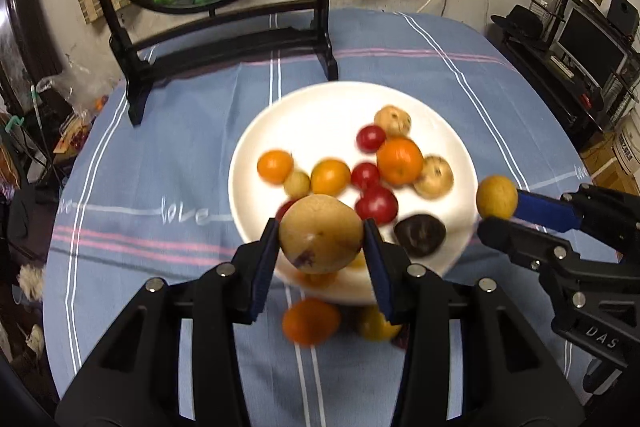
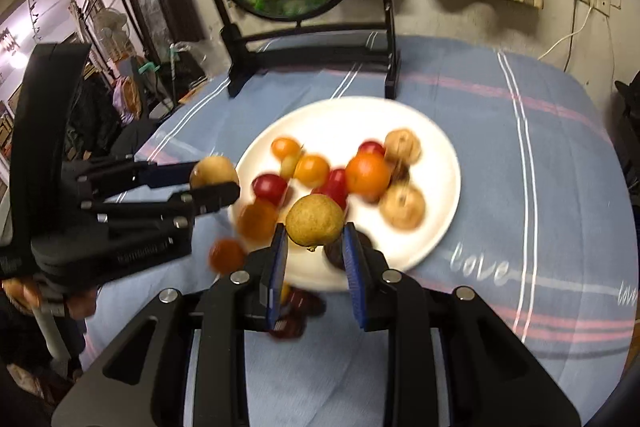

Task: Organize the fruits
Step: 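Carry the tan fruit and yellow fruit in both tools over the plate, then open both tools to release the fruits onto the plate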

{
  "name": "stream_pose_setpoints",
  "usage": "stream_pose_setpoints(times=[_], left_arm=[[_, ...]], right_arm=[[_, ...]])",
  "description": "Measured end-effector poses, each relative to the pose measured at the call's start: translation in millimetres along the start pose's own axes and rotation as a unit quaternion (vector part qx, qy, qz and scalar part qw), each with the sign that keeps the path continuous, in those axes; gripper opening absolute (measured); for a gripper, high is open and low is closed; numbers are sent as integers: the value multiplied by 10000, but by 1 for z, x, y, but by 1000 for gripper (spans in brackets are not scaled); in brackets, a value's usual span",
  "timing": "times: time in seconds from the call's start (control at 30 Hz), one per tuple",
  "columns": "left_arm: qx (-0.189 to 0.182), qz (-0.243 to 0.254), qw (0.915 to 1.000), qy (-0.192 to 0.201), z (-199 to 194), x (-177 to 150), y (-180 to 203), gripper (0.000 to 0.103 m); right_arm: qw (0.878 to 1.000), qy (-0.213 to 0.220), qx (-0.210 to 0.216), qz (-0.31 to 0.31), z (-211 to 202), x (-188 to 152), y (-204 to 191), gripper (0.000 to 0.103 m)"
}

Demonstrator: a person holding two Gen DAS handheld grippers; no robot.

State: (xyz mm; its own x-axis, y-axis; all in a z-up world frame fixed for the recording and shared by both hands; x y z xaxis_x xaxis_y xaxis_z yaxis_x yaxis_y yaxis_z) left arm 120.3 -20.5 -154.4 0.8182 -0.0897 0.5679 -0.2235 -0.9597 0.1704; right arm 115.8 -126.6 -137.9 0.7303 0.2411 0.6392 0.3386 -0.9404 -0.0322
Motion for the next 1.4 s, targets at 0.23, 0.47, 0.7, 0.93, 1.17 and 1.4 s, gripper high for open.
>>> stream_pose_setpoints(times=[0.23,0.47,0.7,0.93,1.17,1.4], left_arm=[[75,-5,9999,-69,23,20,-7,43],[80,-25,9999,-151,39,25,-13,43],[89,-23,9997,-232,52,27,-14,43],[103,3,9996,-258,60,32,-14,43],[159,12,9993,-334,69,33,-16,43],[213,-21,9991,-378,75,34,-22,49]], right_arm=[[10000,-51,-2,37,30,27,4,28],[9999,-144,33,-35,52,42,2,28],[9997,-246,32,-83,71,49,1,28],[9994,-307,60,-114,81,54,1,28],[9990,-423,-24,-164,97,58,2,28],[9974,-604,-195,-352,107,60,0,42]])
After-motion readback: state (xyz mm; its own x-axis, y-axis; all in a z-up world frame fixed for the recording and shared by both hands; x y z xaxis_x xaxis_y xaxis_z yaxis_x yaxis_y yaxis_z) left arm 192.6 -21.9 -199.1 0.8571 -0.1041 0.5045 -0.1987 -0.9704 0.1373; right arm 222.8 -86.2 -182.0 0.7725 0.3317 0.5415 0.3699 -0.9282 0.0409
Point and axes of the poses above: each gripper's, at about its wrist camera, not at the fingertips, and z roughly the way its jaws point, y to its right, x to its top, the point moved 9 cm from there along z, roughly the way its jaws point, and after that the axes turned 13 degrees about -x, right-handed, at the moved point
